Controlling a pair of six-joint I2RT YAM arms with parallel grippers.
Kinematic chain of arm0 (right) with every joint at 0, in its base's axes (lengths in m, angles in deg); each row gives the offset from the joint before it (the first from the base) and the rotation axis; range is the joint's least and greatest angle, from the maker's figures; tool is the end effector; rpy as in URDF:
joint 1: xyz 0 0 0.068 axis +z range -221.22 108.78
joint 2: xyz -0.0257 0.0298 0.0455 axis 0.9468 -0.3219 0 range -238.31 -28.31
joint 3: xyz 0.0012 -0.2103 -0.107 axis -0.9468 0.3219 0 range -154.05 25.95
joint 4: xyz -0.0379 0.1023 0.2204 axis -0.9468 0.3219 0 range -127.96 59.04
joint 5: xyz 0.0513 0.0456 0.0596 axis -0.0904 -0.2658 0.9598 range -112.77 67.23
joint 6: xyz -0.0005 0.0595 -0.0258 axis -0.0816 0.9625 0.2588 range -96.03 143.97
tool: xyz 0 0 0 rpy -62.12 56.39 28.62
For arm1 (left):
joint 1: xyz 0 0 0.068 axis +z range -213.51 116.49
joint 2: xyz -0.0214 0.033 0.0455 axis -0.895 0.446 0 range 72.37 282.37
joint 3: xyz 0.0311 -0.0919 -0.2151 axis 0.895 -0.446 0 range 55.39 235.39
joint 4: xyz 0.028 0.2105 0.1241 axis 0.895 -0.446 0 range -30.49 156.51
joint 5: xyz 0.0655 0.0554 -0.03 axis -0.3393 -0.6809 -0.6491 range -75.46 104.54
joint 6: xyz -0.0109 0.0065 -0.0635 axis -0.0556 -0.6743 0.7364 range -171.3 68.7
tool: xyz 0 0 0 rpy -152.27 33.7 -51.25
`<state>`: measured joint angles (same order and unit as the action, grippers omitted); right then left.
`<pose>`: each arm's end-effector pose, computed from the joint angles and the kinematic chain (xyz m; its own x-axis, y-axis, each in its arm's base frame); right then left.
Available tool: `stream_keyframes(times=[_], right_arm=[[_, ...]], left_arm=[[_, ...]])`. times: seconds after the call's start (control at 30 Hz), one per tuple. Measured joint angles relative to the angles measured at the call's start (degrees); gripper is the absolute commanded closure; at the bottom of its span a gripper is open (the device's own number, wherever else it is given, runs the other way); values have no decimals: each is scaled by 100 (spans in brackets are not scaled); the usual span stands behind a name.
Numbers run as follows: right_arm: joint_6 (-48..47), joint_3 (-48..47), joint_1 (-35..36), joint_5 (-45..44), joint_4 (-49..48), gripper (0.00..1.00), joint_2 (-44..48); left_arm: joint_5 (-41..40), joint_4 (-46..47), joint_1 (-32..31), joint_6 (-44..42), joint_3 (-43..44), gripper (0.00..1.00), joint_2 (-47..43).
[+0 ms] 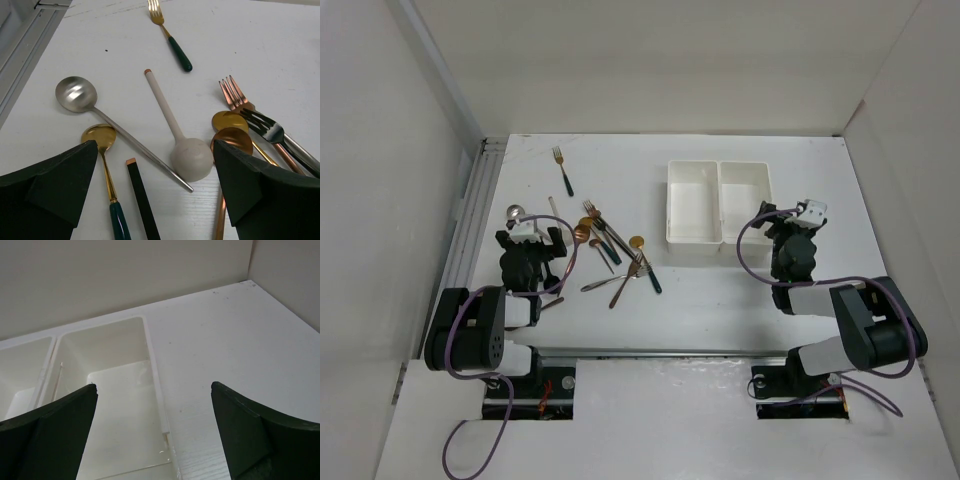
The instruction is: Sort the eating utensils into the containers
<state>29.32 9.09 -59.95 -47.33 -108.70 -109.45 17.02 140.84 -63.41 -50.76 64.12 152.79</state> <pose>0.2568 0.0298 0.1703 0.1311 0.1125 -0.9850 0.2160 0.9664 0.1391 0.2355 -0.0018 0.1438 0.0457 -0.0094 -0.9989 0.0418 0.9991 -0.0075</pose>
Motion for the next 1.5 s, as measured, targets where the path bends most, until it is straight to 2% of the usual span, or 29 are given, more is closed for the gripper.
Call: stream_keyframes(times=[0.17,0.3,0.37,0.43,0.47,0.53,0.6,0.67,0.73,0.87,0.9,1.03,1.13,1.27,1.4,1.5], right_arm=[[0,-13,7,-37,282,0,157],[-173,-796,76,-356,1829,0,957],[-601,-1368,131,-295,2321,0,1482],[-1165,-2173,225,-229,2830,0,1851],[-1412,-2708,291,-247,3143,0,1853],[-2090,-4336,616,-750,3921,0,1497],[-2365,-5674,933,-1438,4411,0,931],[-2319,-6824,1266,-2199,4819,0,358],[-1996,-7405,1569,-2334,5814,0,142],[-911,-7399,1908,-382,7563,19,369],[-640,-7278,1998,46,7827,27,452],[262,-6647,2568,1086,8824,43,459],[772,-5880,3084,1808,9217,43,164],[1283,-4929,3560,2361,9702,42,-380],[1602,-4815,3799,2608,9914,41,-986],[1714,-5012,3851,2741,9892,47,-1475]], left_arm=[[-13,0,-2,-4,0,0,0],[-61,-59,-61,-17,0,0,-98],[50,-625,-76,-72,109,0,-651],[503,-1862,-81,-605,820,0,-1314],[850,-2671,-116,-1056,1628,0,-1541],[1043,-3644,-199,-1626,2791,0,-1646],[1005,-4444,-286,-2114,4000,0,-1670],[763,-5252,-330,-2413,4852,0,-1696],[468,-6116,-337,-2531,5528,0,-1628],[144,-7932,-332,-2400,6432,0,-1097],[131,-8314,-332,-2328,6500,0,-944],[133,-9499,-306,-1792,6314,0,-621],[105,-10004,-232,-1453,6081,0,-754],[-317,-10118,-133,-868,5987,0,-1250],[-1010,-10048,-55,-199,5984,0,-1679],[-1298,-9989,-24,127,5895,0,-1775]])
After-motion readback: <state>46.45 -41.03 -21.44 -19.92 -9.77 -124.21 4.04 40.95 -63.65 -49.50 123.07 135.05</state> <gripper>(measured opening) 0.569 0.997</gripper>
